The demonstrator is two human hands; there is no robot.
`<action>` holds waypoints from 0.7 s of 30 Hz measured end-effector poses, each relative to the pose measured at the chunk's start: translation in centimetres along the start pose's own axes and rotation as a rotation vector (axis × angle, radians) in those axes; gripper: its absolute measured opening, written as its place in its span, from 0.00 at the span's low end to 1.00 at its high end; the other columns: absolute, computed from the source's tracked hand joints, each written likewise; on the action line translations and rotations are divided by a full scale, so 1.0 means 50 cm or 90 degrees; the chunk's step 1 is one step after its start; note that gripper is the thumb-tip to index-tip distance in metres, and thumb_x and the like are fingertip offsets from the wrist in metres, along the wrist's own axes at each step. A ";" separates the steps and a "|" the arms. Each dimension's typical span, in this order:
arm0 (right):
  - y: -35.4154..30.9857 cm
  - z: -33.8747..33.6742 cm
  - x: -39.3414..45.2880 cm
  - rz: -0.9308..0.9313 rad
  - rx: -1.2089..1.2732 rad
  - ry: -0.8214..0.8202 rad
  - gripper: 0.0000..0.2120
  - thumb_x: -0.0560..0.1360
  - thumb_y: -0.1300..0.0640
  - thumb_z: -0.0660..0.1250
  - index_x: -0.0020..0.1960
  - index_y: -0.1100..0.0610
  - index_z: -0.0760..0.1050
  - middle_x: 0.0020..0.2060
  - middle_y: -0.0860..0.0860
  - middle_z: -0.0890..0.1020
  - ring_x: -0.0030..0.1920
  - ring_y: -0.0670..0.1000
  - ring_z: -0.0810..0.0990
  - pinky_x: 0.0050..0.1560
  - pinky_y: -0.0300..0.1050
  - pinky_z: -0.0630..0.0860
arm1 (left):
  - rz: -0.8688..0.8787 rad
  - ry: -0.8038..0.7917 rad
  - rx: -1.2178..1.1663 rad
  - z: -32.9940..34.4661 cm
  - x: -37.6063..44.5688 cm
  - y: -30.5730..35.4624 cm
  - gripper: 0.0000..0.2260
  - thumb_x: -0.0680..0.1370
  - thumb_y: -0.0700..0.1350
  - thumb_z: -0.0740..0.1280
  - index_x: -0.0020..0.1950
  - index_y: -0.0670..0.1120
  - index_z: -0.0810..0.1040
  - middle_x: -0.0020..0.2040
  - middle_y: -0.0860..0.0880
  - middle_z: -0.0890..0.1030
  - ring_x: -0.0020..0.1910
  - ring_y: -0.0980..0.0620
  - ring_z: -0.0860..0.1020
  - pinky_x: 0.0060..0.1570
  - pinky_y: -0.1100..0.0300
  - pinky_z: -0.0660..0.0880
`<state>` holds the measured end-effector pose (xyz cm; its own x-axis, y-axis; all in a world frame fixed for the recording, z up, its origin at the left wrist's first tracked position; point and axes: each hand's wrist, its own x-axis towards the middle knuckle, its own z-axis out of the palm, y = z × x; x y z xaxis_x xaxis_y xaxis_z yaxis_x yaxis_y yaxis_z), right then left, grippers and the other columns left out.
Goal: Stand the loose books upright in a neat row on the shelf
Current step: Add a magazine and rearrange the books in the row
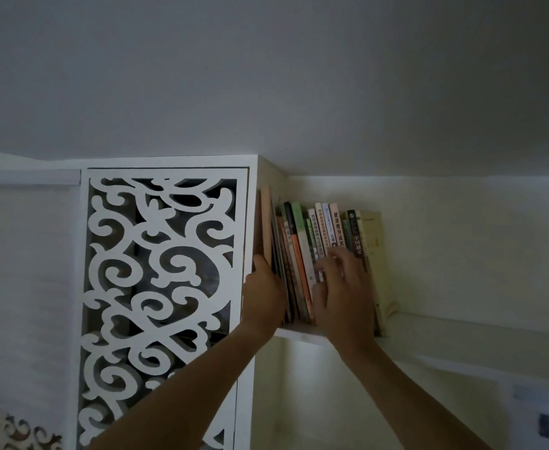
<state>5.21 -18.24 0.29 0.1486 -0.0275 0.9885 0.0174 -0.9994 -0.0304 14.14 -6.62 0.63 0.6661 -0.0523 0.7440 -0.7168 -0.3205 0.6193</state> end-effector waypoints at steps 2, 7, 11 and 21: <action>0.030 -0.011 0.010 0.076 -0.047 0.049 0.15 0.75 0.61 0.65 0.61 0.60 0.75 0.67 0.59 0.72 0.66 0.57 0.72 0.64 0.50 0.73 | -0.039 -0.031 -0.009 0.009 0.025 -0.009 0.08 0.85 0.41 0.58 0.63 0.41 0.71 0.53 0.43 0.83 0.50 0.42 0.84 0.54 0.44 0.83; 0.090 0.001 0.005 0.231 -0.027 -0.028 0.27 0.81 0.43 0.60 0.72 0.58 0.62 0.64 0.59 0.74 0.60 0.59 0.75 0.54 0.57 0.80 | -0.068 -0.082 -0.117 0.031 0.056 -0.019 0.10 0.85 0.42 0.60 0.65 0.43 0.73 0.60 0.43 0.82 0.58 0.42 0.83 0.61 0.44 0.81; 0.111 0.017 -0.011 0.247 -0.020 -0.067 0.33 0.81 0.34 0.52 0.76 0.55 0.57 0.62 0.58 0.75 0.59 0.58 0.75 0.54 0.59 0.80 | -0.080 -0.105 -0.191 0.039 0.055 -0.024 0.14 0.83 0.38 0.58 0.69 0.42 0.72 0.60 0.44 0.82 0.60 0.44 0.83 0.59 0.50 0.81; 0.111 0.019 -0.015 0.257 0.019 -0.061 0.33 0.79 0.35 0.54 0.76 0.54 0.58 0.64 0.58 0.74 0.60 0.58 0.73 0.54 0.61 0.79 | 0.080 0.000 -0.263 0.084 0.002 -0.037 0.14 0.88 0.51 0.50 0.72 0.49 0.62 0.57 0.51 0.83 0.52 0.58 0.85 0.49 0.57 0.85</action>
<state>6.12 -23.75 -0.77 0.2404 -0.4132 0.8783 -0.0321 -0.9077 -0.4183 16.40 -9.99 -1.48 0.5688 -0.0672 0.8197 -0.8142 0.0945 0.5728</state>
